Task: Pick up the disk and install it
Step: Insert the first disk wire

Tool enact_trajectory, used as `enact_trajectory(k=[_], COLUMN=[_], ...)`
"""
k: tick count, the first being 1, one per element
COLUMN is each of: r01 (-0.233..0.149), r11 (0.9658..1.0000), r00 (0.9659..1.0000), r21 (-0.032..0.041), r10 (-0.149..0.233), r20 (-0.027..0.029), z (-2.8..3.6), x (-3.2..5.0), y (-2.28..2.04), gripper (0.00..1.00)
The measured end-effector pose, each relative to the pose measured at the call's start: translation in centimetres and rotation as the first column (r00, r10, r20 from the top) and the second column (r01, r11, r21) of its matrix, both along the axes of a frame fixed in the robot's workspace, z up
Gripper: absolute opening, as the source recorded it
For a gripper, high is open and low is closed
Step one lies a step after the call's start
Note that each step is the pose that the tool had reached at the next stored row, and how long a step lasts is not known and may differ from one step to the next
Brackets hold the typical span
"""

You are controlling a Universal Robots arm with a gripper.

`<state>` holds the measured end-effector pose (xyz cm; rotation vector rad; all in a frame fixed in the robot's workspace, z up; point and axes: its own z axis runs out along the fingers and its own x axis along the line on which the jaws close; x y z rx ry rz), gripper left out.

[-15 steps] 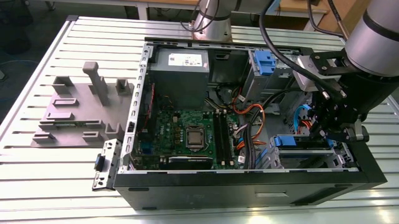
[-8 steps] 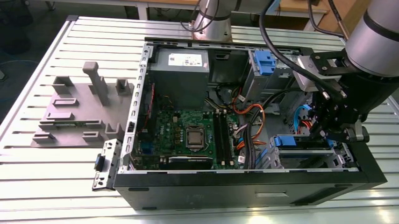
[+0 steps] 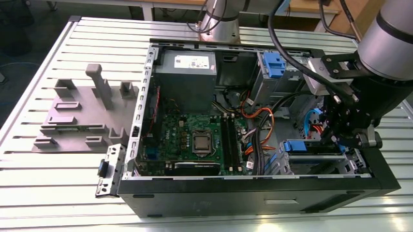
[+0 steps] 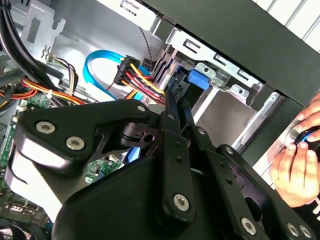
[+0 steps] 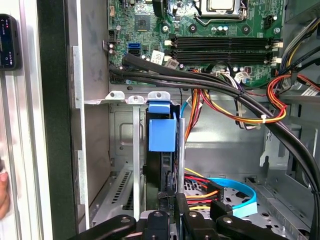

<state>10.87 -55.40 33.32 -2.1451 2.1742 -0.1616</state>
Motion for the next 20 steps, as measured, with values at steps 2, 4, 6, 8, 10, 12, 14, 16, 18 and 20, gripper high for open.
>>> enact_trajectory(k=[2,4,6,8,10,12,14,16,18,20], r01=[0.003,0.006,0.008,0.011,0.013,0.015,0.015,0.016,0.016,0.016], r11=[1.0,1.0,1.0,0.9999,0.9999,0.9999,0.9999,0.9999,0.9999,0.9999], r00=[1.0,1.0,1.0,0.9999,0.9999,0.9999,0.9999,0.9999,0.9999,0.9999], r21=[0.0,0.0,0.0,-0.0002,-0.0002,-0.0003,-0.0004,-0.0003,-0.0001,0.0], r10=[-0.003,-0.006,-0.008,-0.011,-0.013,-0.015,-0.015,-0.016,-0.016,-0.016], r20=[0.0,-0.0001,0.0,0.0,0.0,0.0,0.0,0.0,0.0,-0.0001], z=[-0.01,-0.02,-0.04,-0.06,-0.09,-0.14,-0.19,-0.22,-0.24,-0.23], x=[0.0,0.0,0.0,0.0,0.0,0.0,0.0,0.0,0.0,0.0], y=[-0.04,-0.06,-0.08,-0.09,-0.1,-0.1,-0.11,-0.11,-0.1,-0.1], gripper=[0.17,0.17,0.17,0.17,0.17,0.17,0.17,0.17,0.17,0.17])
